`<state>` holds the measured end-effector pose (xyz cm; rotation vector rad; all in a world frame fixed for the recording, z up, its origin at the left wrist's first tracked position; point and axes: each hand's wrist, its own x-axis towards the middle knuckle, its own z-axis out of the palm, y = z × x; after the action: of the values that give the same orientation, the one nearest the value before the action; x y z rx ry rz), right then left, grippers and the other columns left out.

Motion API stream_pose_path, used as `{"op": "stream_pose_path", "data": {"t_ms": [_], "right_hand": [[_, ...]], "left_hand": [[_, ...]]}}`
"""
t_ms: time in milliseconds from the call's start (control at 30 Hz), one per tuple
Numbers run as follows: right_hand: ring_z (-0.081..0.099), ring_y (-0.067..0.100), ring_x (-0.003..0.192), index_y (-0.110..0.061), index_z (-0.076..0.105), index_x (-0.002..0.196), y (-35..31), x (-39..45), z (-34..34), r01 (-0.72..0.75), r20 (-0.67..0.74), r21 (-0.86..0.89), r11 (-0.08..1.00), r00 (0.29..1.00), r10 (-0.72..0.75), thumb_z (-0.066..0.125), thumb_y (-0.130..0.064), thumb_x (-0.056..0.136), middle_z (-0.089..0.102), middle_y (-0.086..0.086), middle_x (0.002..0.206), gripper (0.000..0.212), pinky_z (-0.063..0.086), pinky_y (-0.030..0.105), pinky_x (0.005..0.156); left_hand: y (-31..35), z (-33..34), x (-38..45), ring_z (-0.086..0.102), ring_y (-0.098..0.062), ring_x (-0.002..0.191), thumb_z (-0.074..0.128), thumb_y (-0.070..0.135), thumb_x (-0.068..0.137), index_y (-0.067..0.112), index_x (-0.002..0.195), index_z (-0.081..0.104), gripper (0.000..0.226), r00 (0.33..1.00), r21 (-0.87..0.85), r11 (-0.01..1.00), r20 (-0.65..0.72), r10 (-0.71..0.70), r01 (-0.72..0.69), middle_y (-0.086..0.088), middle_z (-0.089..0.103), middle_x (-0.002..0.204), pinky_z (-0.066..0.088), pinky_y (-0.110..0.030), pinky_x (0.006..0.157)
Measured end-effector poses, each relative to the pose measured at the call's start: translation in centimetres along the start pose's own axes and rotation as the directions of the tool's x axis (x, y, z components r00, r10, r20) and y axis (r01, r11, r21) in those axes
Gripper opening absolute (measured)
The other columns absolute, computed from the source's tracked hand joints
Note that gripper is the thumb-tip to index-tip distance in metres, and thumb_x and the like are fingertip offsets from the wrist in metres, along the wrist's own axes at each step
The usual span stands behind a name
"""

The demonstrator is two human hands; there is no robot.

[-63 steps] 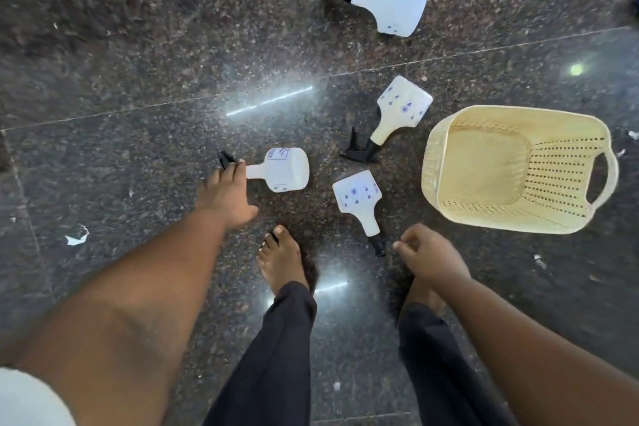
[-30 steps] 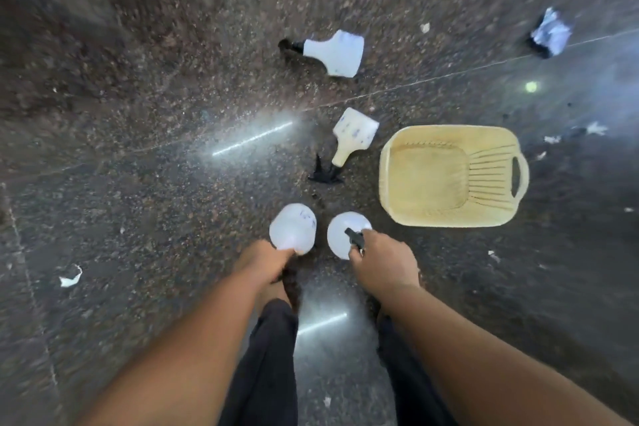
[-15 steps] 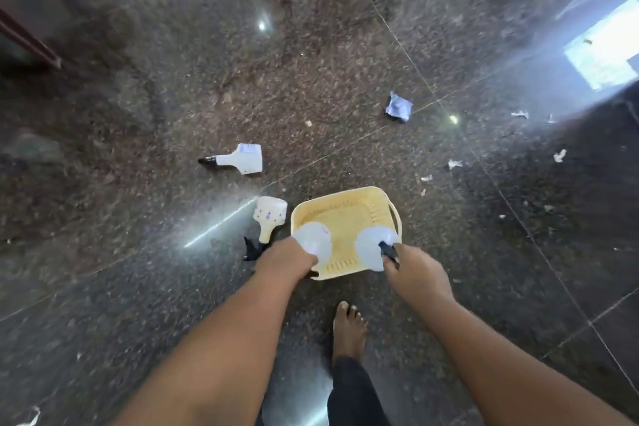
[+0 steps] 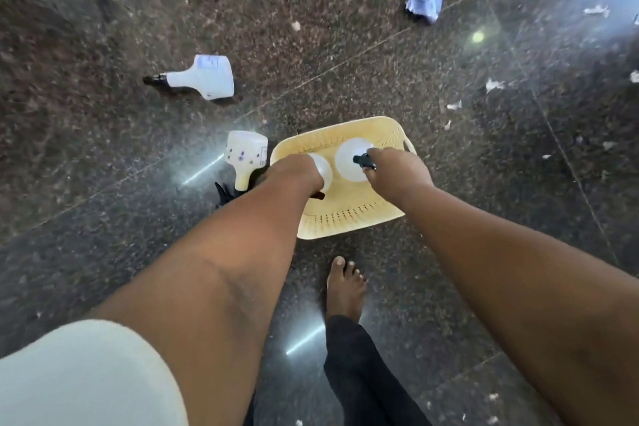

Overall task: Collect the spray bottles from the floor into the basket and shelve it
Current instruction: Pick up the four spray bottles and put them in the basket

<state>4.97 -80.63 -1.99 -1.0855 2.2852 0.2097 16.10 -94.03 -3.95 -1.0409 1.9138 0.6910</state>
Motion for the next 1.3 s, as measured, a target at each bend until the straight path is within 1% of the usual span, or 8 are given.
{"op": "stream_pose_path", "data": {"t_ms": [67, 133, 300, 533, 667, 833, 1067, 1300], "right_hand": [[0.063, 0.034, 0.087, -0.012, 0.056, 0.120, 0.3, 1.5, 0.7, 0.018, 0.014, -0.030, 0.999, 1.000, -0.017, 0.043, -0.030, 0.098, 0.065, 0.011, 0.105, 0.031, 0.040, 0.034, 0.061], [0.062, 0.033, 0.091, -0.012, 0.056, 0.120, 0.6, 2.6, 1.0, 0.028, 0.019, -0.058, 0.998, 0.999, -0.027, 0.043, -0.029, 0.098, 0.064, 0.011, 0.108, 0.031, 0.039, 0.034, 0.064], [0.063, 0.033, 0.089, -0.012, 0.058, 0.116, 1.0, 4.3, 1.3, 0.027, -0.013, -0.134, 0.991, 0.999, -0.029, 0.044, -0.031, 0.097, 0.066, 0.011, 0.103, 0.030, 0.040, 0.035, 0.069], [0.057, 0.031, 0.107, -0.016, 0.053, 0.120, -0.6, 4.1, 0.8, -0.081, 0.052, -0.191, 0.978, 0.994, 0.093, 0.050, -0.045, 0.091, 0.061, 0.009, 0.115, 0.042, 0.040, 0.044, 0.092], [0.049, 0.033, 0.125, -0.016, 0.044, 0.131, -3.8, 3.9, -1.1, -0.104, 0.020, -0.264, 0.959, 0.993, 0.113, 0.049, -0.056, 0.087, 0.055, 0.012, 0.131, 0.060, 0.024, 0.054, 0.111], [0.048, 0.032, 0.126, -0.014, 0.043, 0.132, -10.1, 5.4, -4.1, -0.030, -0.022, -0.243, 0.970, 0.999, 0.026, 0.047, -0.048, 0.090, 0.055, 0.012, 0.132, 0.054, 0.023, 0.053, 0.111], [0.048, 0.033, 0.126, -0.016, 0.045, 0.131, -19.1, 10.5, -2.8, 0.192, -0.044, -0.270, 0.943, 0.976, -0.211, 0.053, -0.042, 0.089, 0.054, 0.012, 0.132, 0.049, 0.032, 0.049, 0.104], [0.047, 0.034, 0.125, -0.015, 0.043, 0.133, -24.7, 17.4, -0.4, 0.343, -0.049, -0.421, 0.840, 0.916, -0.399, 0.057, -0.043, 0.087, 0.050, 0.015, 0.133, 0.056, 0.036, 0.047, 0.100]], "left_hand": [[0.2, -0.1, 1.7, 0.058, -0.024, 0.079, 0.060, 0.028, 0.085, 0.017, 0.106, 0.062, 0.025, 0.999, 0.018, 0.999, 0.010, 0.036, -0.037, 0.002, 0.059, 0.081, 0.043, -0.027, 0.058], [0.5, -0.5, 2.7, 0.057, -0.025, 0.088, 0.061, 0.027, 0.084, 0.014, 0.112, 0.062, 0.031, 0.998, 0.061, 0.996, -0.009, 0.064, -0.064, -0.004, 0.061, 0.095, 0.045, -0.029, 0.068], [0.6, -1.3, 3.8, 0.061, -0.027, 0.097, 0.057, 0.027, 0.086, 0.012, 0.103, 0.063, 0.023, 0.997, 0.054, 0.996, -0.035, 0.076, -0.074, -0.006, 0.062, 0.098, 0.048, -0.033, 0.079], [-0.6, -1.8, 3.1, 0.056, -0.026, 0.093, 0.040, 0.044, 0.096, 0.015, 0.108, 0.063, 0.038, 0.990, 0.020, 0.995, -0.102, 0.101, -0.100, -0.007, 0.063, 0.107, 0.039, -0.032, 0.071], [-3.1, -2.3, 0.7, 0.057, -0.031, 0.102, 0.039, 0.041, 0.097, 0.012, 0.109, 0.063, 0.039, 0.950, -0.090, 0.981, -0.279, 0.141, -0.172, -0.009, 0.060, 0.110, 0.044, -0.037, 0.076], [-8.9, -3.1, -0.9, 0.051, -0.030, 0.110, 0.043, 0.031, 0.096, 0.012, 0.117, 0.057, 0.031, 0.898, -0.331, 0.926, -0.440, 0.017, -0.180, -0.009, 0.053, 0.122, 0.043, -0.042, 0.086], [-19.3, 0.6, 1.4, 0.036, -0.034, 0.131, 0.057, 0.042, 0.089, 0.012, 0.138, 0.040, 0.060, 0.951, -0.311, 0.944, -0.243, -0.191, 0.110, -0.013, 0.040, 0.142, 0.035, -0.046, 0.104], [-22.8, 5.5, 7.1, 0.036, -0.032, 0.129, 0.055, 0.064, 0.083, 0.016, 0.137, 0.045, 0.074, 0.972, -0.118, 0.989, -0.205, -0.111, 0.088, -0.012, 0.045, 0.139, 0.031, -0.046, 0.103]]}}
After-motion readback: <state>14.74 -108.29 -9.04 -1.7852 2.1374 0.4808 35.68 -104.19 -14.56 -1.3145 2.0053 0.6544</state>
